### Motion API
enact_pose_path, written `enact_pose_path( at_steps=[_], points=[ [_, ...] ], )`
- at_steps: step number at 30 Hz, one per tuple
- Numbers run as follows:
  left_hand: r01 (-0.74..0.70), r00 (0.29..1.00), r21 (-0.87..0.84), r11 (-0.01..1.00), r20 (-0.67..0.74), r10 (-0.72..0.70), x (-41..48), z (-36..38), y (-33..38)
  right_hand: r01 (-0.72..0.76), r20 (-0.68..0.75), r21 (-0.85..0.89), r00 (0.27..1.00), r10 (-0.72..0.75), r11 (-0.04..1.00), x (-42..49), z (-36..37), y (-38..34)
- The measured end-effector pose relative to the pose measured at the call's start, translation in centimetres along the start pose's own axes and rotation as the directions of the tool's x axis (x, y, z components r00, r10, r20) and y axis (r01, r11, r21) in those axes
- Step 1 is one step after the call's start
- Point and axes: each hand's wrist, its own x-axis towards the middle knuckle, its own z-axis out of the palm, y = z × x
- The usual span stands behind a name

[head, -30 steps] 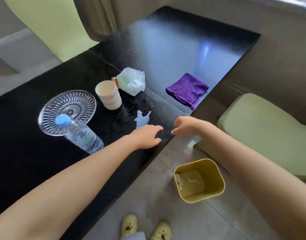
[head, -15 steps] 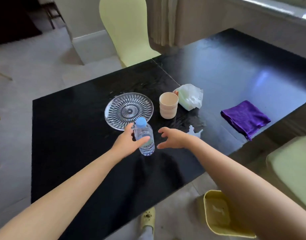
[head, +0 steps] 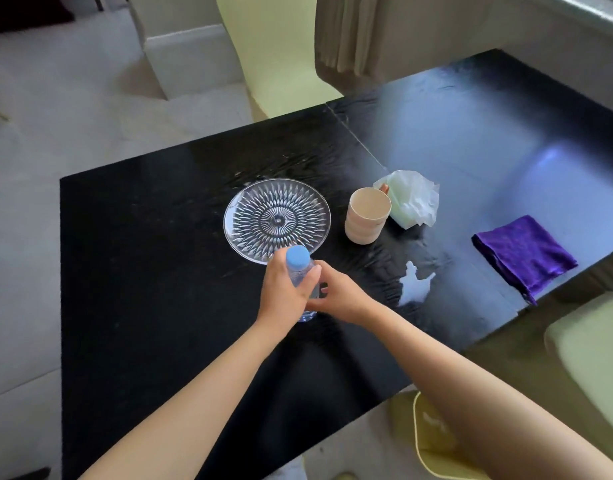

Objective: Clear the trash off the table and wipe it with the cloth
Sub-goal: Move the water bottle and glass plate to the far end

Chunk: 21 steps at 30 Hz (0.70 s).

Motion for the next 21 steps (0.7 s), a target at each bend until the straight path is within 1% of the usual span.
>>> enact_pose_path(
  at_steps=[2,3,4,5,6,7,8,11,13,15,18,19,21],
  points=[
    [0.000,1.000,-0.010,1.000,-0.021,0.000,0.7,-0.9,-0.4,-0.047,0.104,-0.049,0.993,0.052,0.998,1.5,-0.7,0.2],
    [-0.003,0.999,-0.010,1.000,-0.032,0.003,1.1,-1.4,-0.7,-0.102,0.103,-0.075,0.989,0.109,0.992,2.5,-1.0,0.6],
    [-0.007,0.999,-0.012,1.000,-0.043,0.006,1.6,-1.9,-0.9,-0.186,0.064,-0.078,0.979,0.191,0.979,3.6,-1.2,1.0],
    [-0.004,0.999,-0.015,1.000,-0.051,0.003,2.0,-2.4,-1.0,-0.291,0.002,-0.034,0.957,0.291,0.956,4.8,-1.3,1.4],
    [-0.002,0.998,-0.019,1.000,-0.059,0.001,2.5,-3.0,-1.1,-0.390,-0.053,0.070,0.917,0.394,0.918,5.9,-1.3,1.8],
    [0.002,0.998,-0.022,1.000,-0.065,-0.003,2.9,-3.4,-1.3,-0.454,-0.084,0.209,0.874,0.478,0.866,7.1,-1.1,2.1],
    [0.007,0.997,-0.025,1.000,-0.074,-0.009,3.3,-3.9,-1.4,-0.476,-0.108,0.332,0.838,0.534,0.814,8.2,-1.0,2.3],
    [0.038,0.994,-0.047,0.998,-0.097,-0.042,4.8,-5.2,-2.0,-0.446,-0.177,0.558,0.759,0.626,0.699,11.4,-0.7,2.7],
    [0.057,0.992,-0.065,0.996,-0.108,-0.064,5.9,-6.1,-2.3,-0.428,-0.159,0.643,0.737,0.657,0.635,13.0,-0.3,2.8],
    [0.064,0.990,-0.077,0.995,-0.118,-0.073,6.9,-6.8,-2.4,-0.445,-0.123,0.665,0.727,0.676,0.599,14.1,0.1,2.6],
    [0.049,0.990,-0.070,0.996,-0.130,-0.058,8.0,-7.4,-1.9,-0.484,-0.085,0.659,0.713,0.696,0.576,15.3,0.0,1.7],
    [0.042,0.990,-0.065,0.997,-0.133,-0.051,8.2,-7.6,-1.7,-0.477,-0.086,0.663,0.717,0.691,0.577,15.6,-0.3,1.2],
    [0.026,0.989,-0.050,0.998,-0.143,-0.033,8.8,-8.1,-1.0,-0.440,-0.119,0.648,0.748,0.653,0.622,16.3,-1.1,0.0]
  ],
)
